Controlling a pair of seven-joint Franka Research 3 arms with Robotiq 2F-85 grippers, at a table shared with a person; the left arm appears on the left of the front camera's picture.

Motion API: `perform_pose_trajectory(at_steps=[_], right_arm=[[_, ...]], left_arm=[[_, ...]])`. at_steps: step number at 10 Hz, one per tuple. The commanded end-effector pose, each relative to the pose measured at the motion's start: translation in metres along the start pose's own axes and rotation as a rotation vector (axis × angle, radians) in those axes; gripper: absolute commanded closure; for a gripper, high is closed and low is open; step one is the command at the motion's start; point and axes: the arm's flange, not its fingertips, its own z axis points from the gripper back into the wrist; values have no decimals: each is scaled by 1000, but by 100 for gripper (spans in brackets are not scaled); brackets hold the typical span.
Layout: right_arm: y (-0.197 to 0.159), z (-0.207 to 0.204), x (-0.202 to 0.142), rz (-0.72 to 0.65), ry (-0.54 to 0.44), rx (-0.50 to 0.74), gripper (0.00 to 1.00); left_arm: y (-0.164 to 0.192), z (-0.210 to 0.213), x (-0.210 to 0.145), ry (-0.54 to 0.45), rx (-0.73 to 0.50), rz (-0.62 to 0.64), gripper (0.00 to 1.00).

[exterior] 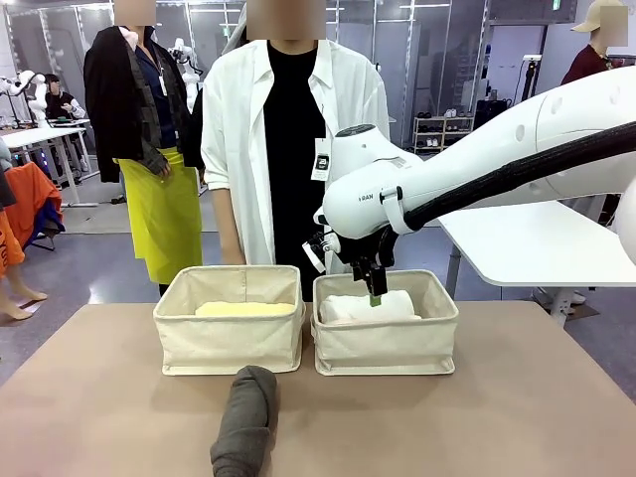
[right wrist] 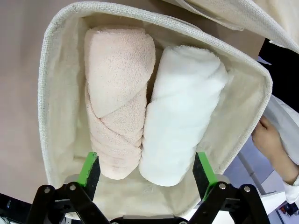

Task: Divide the towels into two baskets.
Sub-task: Pick up one hotel-folded towel from the bottom of the table and place it in the Fabric basket indicated by the person.

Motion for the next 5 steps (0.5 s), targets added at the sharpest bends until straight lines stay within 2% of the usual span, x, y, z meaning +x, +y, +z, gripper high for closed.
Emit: perform_pose_trajectory(at_steps=[1,5], right_arm=[[-1,0,0,9,-1,-5,0],[0,0,0,0,0,0,0]], left_arm=[[-4,0,-5,3,1,-7,10],[-4,0,-5,3,1,-7,10]])
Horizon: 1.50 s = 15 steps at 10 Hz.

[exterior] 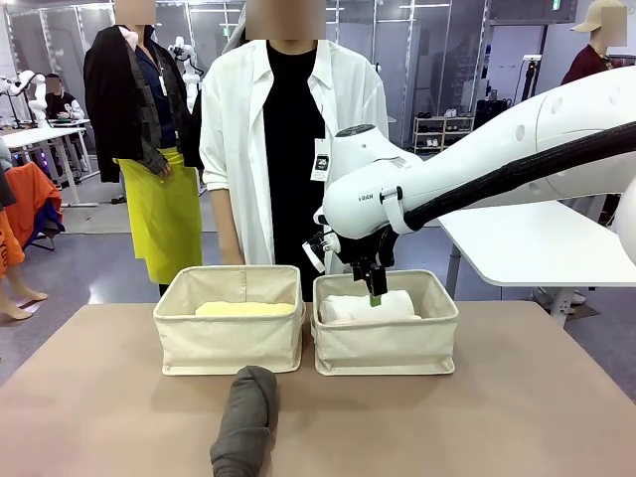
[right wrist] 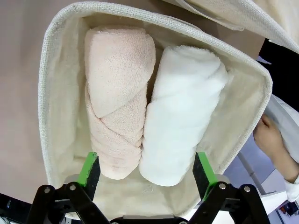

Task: Divide the towels into two baskets.
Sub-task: Pick up one hotel-folded towel from the bottom of the table and place it in the Fabric basket indicated by the person.

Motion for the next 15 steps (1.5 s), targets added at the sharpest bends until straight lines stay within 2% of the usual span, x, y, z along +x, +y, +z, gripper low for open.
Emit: perform_pose_trajectory(at_steps=[1,4,5,7,9,12,13,15], right_arm=[[9,29,-10,-29,21,-5,0],[47,67,-69,-225,-157,81,0],[64,66,-98,-321,-238,124,0],[99,58,-151,-504,-464,182,0],[135,33,-197,-694,-644,255,0],[190,-28,-258,-927,-1001,399,0],[218,-47,-292,-1005,-1108,439,0],[284,-73,-357,-1092,-1227,564,0]], left_arm=[[-4,0,-5,3,1,-7,10],[-4,0,-5,3,1,-7,10],[-4,0,-5,3,1,-7,10],[-4,0,-5,3,1,-7,10],[-4,0,-5,3,1,-7,10],[-4,0,-5,3,1,-7,10],[-4,0,-5,3,1,-7,10],[-4,0,-5,3,1,-7,10]])
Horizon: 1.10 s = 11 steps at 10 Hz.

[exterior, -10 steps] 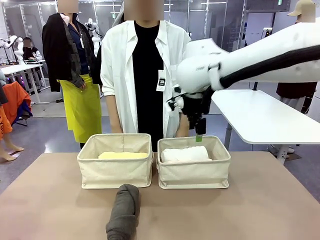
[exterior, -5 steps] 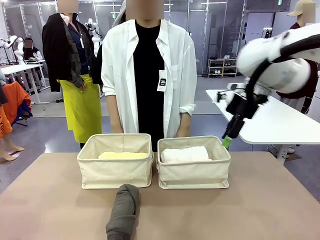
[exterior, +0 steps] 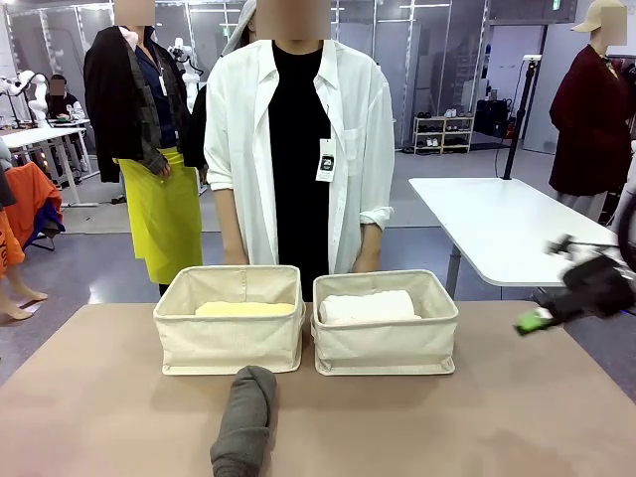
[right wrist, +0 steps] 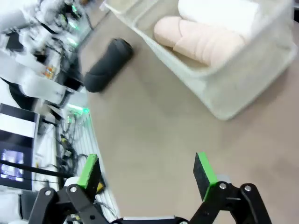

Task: Divide the towels into two baskets.
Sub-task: Pick up one hotel-folded towel from the bottom of the table and place it in the Fabric basket indicated by the person.

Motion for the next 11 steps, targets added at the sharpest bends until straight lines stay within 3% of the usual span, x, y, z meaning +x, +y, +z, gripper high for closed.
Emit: perform_pose_trajectory(at_steps=[1,4,6,7,11], right_arm=[[-2,49,-53,-59,-87,100,0],[-7,99,-130,-221,-191,133,0],[-25,93,-135,-256,-162,153,0],[-6,104,-146,-227,-193,128,0],[-6,104,-146,-227,-193,128,0]], left_arm=[[-4,0,-5,3,1,-8,10],[-4,0,-5,3,1,-8,10],[-4,0,-5,3,1,-8,10],[-4,0,-5,3,1,-8,10],[-4,0,-5,3,1,-8,10]])
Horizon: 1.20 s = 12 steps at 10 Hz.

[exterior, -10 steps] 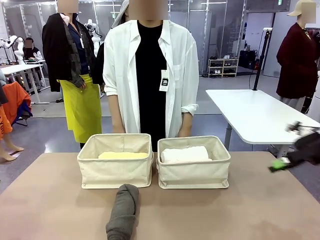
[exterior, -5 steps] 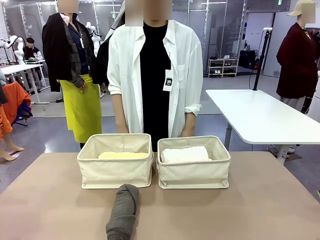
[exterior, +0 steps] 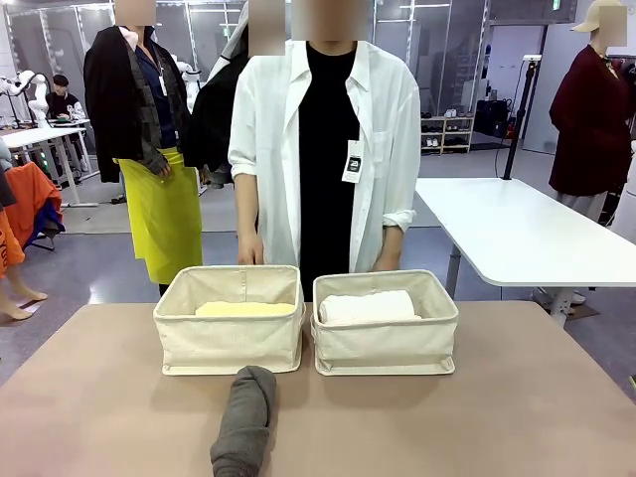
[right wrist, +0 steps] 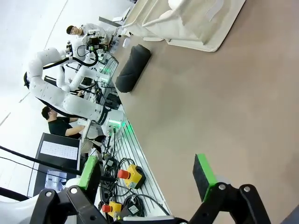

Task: Divide the towels into two baskets.
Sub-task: Pick up one hotel-folded towel from the bottom of the table and place it in the Fabric basket indicated by the person.

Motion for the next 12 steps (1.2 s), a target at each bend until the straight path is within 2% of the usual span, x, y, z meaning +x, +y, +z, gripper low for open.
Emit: perform_pose_trajectory(at_steps=[1,8,9,11,12], right_arm=[[5,0,-1,6,-3,-1,0],[5,0,-1,6,-3,-1,0],[5,0,-1,6,-3,-1,0],[5,0,-1,6,-3,-1,0],[5,0,-1,6,-3,-1,0]], left_arm=[[-4,0,-5,3,2,-8,10],[0,0,0,0,0,0,10],[-32,-14,31,97,10,-68,10],[-78,-77,82,232,41,-56,10],[-97,-106,95,300,104,-27,10]])
